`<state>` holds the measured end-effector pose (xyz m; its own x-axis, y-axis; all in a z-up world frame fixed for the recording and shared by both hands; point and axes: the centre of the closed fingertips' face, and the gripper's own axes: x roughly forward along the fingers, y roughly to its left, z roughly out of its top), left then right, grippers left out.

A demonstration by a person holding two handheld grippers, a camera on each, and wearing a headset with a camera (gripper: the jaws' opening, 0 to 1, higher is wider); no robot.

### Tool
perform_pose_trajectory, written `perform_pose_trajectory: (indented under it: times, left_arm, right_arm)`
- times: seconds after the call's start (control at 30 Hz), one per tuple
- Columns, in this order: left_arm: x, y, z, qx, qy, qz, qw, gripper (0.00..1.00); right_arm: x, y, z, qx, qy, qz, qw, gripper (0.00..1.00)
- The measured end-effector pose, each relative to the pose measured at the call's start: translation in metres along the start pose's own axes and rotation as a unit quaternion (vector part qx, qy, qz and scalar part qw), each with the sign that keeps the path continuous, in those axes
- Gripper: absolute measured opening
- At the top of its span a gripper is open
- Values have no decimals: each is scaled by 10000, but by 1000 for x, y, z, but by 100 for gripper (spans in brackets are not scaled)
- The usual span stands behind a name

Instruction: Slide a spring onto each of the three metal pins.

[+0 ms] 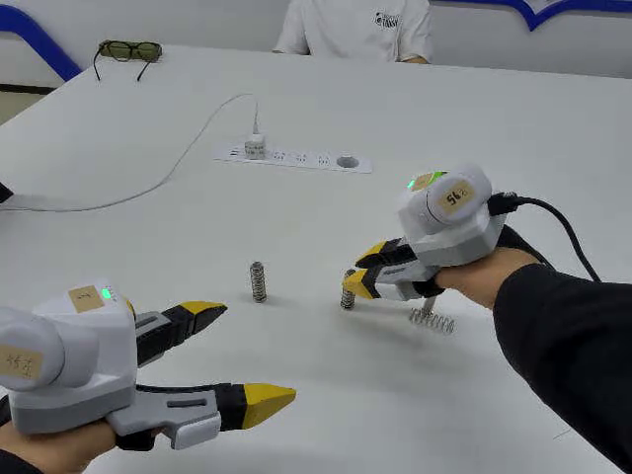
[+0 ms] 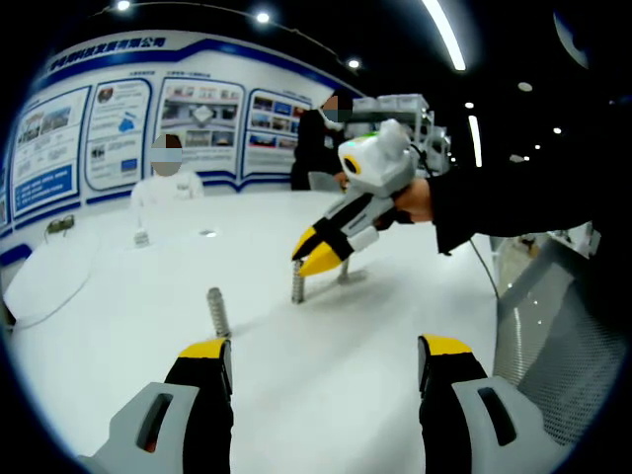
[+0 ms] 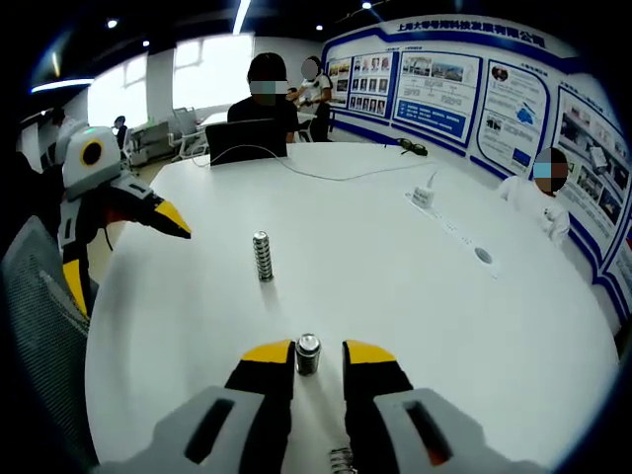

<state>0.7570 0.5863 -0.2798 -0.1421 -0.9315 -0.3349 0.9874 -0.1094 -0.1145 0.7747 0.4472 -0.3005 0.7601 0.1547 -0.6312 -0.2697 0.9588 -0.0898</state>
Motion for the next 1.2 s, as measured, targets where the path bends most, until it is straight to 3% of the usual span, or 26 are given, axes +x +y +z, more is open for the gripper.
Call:
perform_pose_trajectory:
  times: [0.43,1.2]
  left_arm:
    - [2,-1,4,32,-5,-48,10000,78]
    - [3,-4,7,95,9,-95,9999,78]
  right_arm:
    - [-22,0,-4,47,-132,-87,9999,22]
    - [-58,14,-30,38,-153,-182,9997,22]
